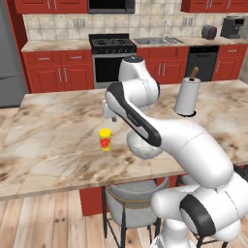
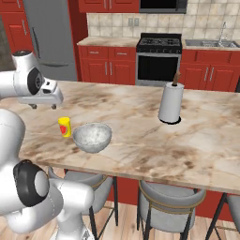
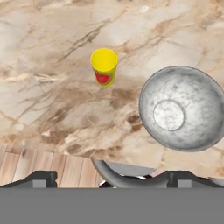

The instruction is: Place the cup inside the bowl on the dining table and move the bowl to any counter.

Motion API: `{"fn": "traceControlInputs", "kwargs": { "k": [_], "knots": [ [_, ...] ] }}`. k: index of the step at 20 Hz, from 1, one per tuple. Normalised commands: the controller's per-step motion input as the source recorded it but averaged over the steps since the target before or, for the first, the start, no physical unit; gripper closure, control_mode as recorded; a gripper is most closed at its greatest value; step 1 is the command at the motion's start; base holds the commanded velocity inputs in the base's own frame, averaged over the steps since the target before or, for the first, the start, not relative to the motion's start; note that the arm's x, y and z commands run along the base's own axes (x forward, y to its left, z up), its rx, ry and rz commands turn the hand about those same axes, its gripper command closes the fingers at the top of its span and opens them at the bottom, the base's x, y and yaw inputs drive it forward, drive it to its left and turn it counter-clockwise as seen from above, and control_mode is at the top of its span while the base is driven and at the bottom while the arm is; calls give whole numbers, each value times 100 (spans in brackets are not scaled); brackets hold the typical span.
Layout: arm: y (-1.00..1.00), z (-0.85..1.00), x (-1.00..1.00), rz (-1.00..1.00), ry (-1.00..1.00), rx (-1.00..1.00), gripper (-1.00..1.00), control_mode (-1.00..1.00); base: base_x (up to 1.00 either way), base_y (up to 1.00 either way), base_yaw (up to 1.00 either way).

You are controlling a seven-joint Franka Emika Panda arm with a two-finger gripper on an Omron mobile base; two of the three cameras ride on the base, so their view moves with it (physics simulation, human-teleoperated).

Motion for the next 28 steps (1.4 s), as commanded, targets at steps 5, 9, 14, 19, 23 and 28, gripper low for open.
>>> {"fn": "traceControlInputs", "kwargs": {
  "k": [5, 9, 14, 19, 23, 28],
  "knots": [
    [0, 0, 24, 0, 0, 0, -100, -100, 0, 0, 0],
    [3, 0, 24, 0, 0, 0, -100, -100, 0, 0, 0],
    [8, -6, 29, 0, 0, 0, -100, -100, 0, 0, 0],
    [14, -11, 31, 0, 0, 0, -100, -100, 0, 0, 0],
    [18, -12, 27, 0, 0, 0, -100, -100, 0, 0, 0],
    [25, -21, 32, 0, -2, 0, -100, -100, 0, 0, 0]
  ]
}}
